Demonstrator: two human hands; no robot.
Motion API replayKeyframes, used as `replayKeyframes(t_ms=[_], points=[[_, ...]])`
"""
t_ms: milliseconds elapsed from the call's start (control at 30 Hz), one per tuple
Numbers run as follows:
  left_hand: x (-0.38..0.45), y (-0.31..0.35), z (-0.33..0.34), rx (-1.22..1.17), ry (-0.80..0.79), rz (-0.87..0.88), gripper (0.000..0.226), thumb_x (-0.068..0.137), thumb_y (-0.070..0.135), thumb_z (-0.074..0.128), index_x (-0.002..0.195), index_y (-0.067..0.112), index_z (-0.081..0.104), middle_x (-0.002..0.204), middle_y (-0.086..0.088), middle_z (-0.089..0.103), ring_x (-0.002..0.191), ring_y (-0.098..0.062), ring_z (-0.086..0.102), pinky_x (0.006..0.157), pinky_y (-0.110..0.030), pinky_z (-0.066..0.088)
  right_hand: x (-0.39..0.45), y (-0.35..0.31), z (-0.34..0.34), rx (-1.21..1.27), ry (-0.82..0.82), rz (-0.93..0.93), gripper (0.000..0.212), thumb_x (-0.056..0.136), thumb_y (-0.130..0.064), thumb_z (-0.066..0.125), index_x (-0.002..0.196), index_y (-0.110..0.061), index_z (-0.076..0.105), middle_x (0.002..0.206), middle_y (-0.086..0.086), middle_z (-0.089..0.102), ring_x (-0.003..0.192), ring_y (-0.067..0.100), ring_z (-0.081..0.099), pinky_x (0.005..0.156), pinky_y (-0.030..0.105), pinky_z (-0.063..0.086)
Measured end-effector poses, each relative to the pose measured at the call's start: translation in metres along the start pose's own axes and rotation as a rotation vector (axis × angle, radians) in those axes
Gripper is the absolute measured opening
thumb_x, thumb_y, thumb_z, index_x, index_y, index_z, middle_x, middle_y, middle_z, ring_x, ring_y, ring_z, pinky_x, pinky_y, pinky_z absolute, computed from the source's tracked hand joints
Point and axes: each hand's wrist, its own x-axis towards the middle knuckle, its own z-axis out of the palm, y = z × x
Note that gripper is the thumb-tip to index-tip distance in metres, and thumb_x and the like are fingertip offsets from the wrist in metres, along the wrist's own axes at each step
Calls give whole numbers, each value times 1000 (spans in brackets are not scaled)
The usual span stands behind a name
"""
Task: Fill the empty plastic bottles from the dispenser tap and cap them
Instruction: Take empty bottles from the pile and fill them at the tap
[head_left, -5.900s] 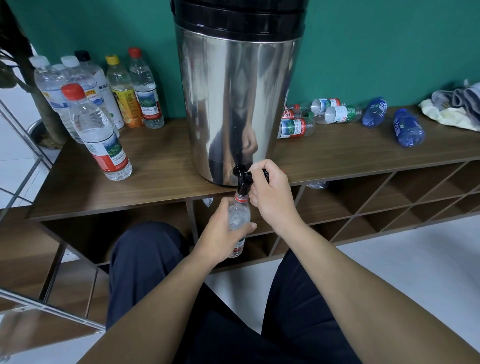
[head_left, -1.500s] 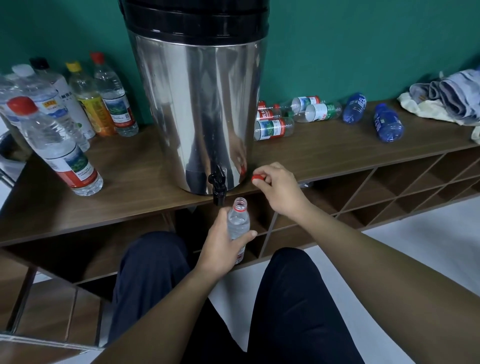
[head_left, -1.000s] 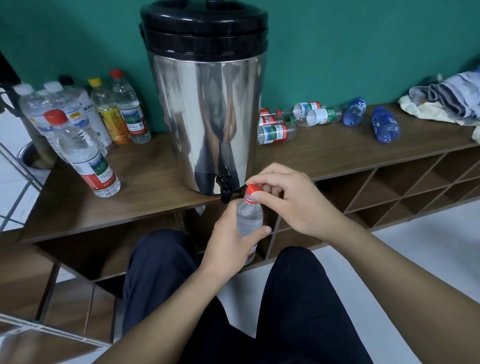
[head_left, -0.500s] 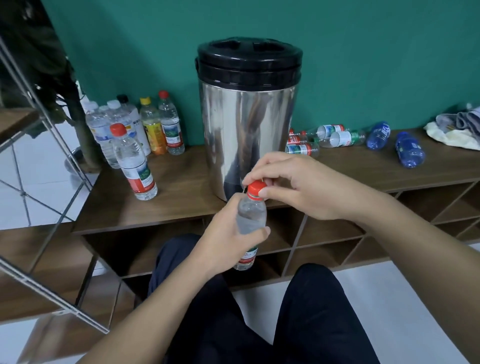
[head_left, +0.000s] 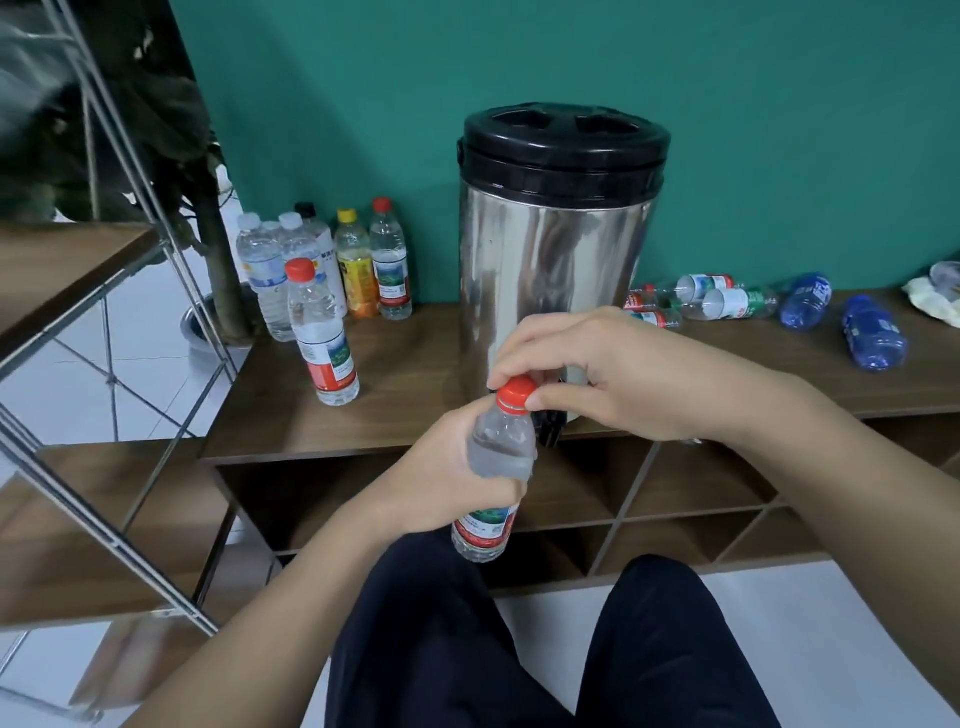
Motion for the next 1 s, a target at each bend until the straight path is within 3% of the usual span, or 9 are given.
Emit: replayKeyframes(t_ms=[133,300,367,467,533,667,800,900,1000], points=[[3,0,0,14,61,15,39,88,-9,79,119,4,59,110,-30,63,104,-55,63,96,-68,57,6,3,5,2,57,51,17,105,-34,76,121,-29,78,114,-12,63,93,16,66,87,40,55],[7,-5,0,29,171,-4,43,85,2,82,123,11,62,110,-22,67,106,-47,68,98,-70,58,17,3,20,-85,159,113,29,104,-53,67,114,-26,76,97,-12,62,84,7,60,80,40,55],[8,-6,-2,27,188,-6,43,85,4,82,123,11,62,110,-21,67,107,-46,68,99,-71,57,19,1,24,-103,167,103,29,107,-52,64,121,-28,72,98,-13,61,84,7,59,77,38,54],[7,-7,-10,22,202,14,41,88,-3,80,121,10,61,110,-23,66,108,-49,66,101,-72,56,24,-1,19,-68,43,90,38,113,-46,56,151,-41,56,114,-17,55,90,6,60,81,27,50],[7,-6,-16,23,210,32,40,88,-7,80,119,10,60,107,-24,64,104,-51,64,98,-70,55,30,0,14,-87,-19,63,33,116,-40,53,149,-42,57,118,-19,52,98,5,60,87,29,49],[7,-6,-28,48,248,38,44,87,2,83,122,19,63,107,-11,68,103,-34,70,98,-65,59,51,2,9,-83,-6,45,22,112,-38,62,132,-32,69,107,-20,57,95,-3,57,84,17,39],[9,-12,-32,80,373,-15,49,89,17,89,127,30,61,113,5,72,110,-16,73,100,-48,64,75,2,18,-154,84,73,34,106,-54,62,113,-24,75,83,-14,59,78,4,56,78,31,46],[12,-17,-34,72,465,-30,57,91,24,91,134,41,57,122,17,71,118,-4,70,100,-31,61,92,0,28,-205,177,93,40,104,-61,61,100,-22,70,74,-18,51,72,4,53,73,32,46],[12,-21,-43,87,504,-24,58,93,28,90,137,40,55,124,18,69,121,-5,68,98,-27,59,102,2,32,-115,184,84,38,105,-58,64,118,-23,73,89,-22,56,83,0,57,76,26,44]])
